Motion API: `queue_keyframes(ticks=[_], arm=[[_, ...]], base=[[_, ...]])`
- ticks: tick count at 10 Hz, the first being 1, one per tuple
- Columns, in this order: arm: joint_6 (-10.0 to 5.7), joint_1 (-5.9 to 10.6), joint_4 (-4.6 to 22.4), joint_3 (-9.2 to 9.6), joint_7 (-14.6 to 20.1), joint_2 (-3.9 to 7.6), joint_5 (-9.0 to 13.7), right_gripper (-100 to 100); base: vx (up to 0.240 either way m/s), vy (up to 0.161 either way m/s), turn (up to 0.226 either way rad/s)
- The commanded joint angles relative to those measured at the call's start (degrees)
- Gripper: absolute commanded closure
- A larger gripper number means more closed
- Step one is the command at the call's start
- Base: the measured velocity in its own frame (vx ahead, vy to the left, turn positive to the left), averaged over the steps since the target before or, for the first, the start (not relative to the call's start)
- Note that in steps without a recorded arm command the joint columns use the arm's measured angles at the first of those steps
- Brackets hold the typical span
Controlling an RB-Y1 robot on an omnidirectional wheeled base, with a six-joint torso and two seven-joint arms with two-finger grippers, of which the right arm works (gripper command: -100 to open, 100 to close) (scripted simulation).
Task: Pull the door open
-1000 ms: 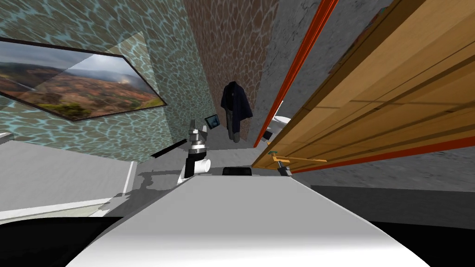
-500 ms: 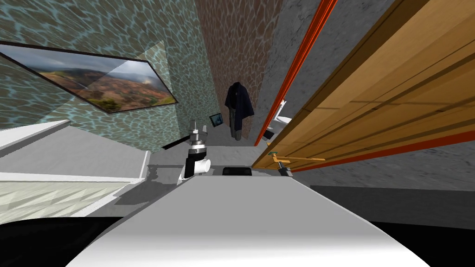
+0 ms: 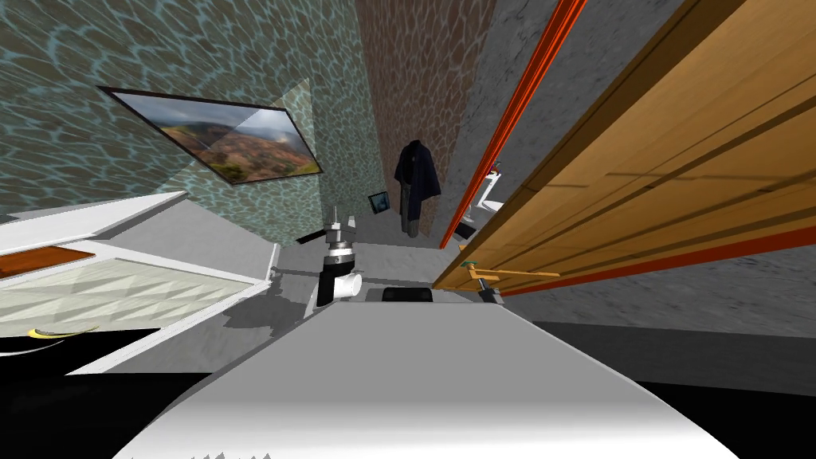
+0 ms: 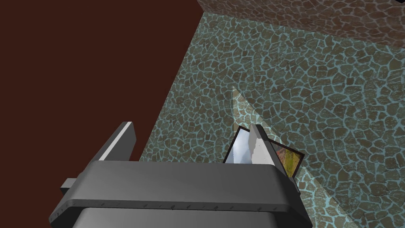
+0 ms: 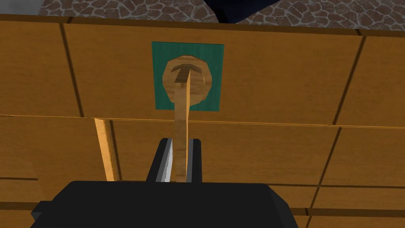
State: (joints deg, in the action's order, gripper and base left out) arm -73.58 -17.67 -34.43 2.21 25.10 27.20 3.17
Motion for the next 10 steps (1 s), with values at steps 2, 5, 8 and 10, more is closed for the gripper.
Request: queue_keyframes(ticks=[2, 5, 8, 10], arm=[[-1.18, 0.21, 1.05, 0.23, 0.27, 0.10, -0.13, 100], [-1.22, 0.32, 1.38, 0.36, 0.32, 0.14, -0.21, 100], [-2.17, 0.68, 2.46, 0.50, 0.53, 0.32, -0.29, 100], [-2.82, 0.92, 3.20, 0.59, 0.68, 0.44, -0.35, 100]], base=[[-0.228, -0.065, 0.153], [-0.143, -0.034, 0.118], [-0.207, -0.067, 0.151], [-0.193, -0.064, 0.167]])
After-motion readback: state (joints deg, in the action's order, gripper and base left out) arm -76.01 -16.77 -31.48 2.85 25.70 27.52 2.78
